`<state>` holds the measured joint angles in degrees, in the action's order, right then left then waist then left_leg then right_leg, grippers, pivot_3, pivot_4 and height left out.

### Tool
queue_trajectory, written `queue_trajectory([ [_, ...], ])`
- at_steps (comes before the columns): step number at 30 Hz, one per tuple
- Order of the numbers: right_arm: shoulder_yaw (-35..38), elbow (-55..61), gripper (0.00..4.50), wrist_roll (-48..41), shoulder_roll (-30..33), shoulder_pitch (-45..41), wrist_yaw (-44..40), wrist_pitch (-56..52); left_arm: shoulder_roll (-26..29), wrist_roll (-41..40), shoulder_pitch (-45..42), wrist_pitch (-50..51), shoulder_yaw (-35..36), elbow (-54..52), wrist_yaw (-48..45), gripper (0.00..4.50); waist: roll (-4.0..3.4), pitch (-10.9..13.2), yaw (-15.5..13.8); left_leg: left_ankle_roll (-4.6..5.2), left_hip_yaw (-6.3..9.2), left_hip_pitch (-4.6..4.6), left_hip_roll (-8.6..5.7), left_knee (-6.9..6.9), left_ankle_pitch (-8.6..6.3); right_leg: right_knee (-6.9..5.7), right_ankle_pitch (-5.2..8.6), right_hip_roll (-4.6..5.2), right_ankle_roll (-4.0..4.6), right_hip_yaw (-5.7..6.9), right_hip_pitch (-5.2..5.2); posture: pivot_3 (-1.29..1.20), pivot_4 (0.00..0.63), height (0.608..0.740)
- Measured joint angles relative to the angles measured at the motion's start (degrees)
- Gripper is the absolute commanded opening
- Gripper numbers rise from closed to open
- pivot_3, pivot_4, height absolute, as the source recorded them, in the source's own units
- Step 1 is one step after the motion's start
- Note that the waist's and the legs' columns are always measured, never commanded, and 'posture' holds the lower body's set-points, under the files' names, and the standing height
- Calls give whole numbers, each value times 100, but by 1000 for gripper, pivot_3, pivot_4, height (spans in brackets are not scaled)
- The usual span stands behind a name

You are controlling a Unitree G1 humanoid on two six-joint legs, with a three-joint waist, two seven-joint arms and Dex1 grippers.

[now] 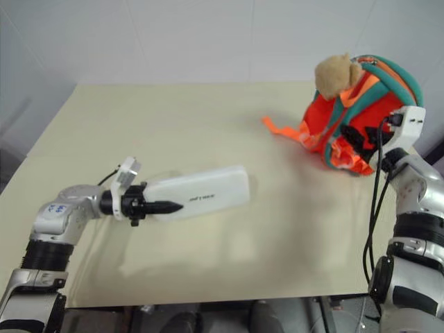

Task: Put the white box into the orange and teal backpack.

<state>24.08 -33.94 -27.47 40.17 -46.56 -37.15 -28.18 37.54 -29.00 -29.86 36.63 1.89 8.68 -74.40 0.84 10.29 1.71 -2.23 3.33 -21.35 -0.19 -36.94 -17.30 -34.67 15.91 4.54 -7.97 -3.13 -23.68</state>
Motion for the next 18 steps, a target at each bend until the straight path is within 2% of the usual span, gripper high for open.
queue_trajectory([
  [5,-17,589,4500,-236,4,295,-212,-453,92,-44,188,116,79,-138,106,1249,-1,1,-35,3,1,-4,-2,-5,-2,3,0,2,-1,1,1,0,150,740],
  [11,-37,746,4500,-278,-64,414,-157,-565,94,-65,232,129,146,-149,129,1249,-1,1,-11,3,-3,-2,-2,-6,-2,-1,-2,1,-4,-3,0,0,150,740],
  [15,-294,644,4500,-70,-407,232,-31,-243,90,-68,211,127,143,-146,139,1249,-1,1,55,3,-13,7,-1,-5,-2,-9,-2,-2,-4,-14,-1,0,150,740],
  [18,-474,117,4500,190,-652,-107,130,216,89,-68,155,124,143,-132,139,1249,-2,1,51,3,-12,7,-2,-6,-2,-10,-2,-1,-4,-14,-1,0,150,740],
])
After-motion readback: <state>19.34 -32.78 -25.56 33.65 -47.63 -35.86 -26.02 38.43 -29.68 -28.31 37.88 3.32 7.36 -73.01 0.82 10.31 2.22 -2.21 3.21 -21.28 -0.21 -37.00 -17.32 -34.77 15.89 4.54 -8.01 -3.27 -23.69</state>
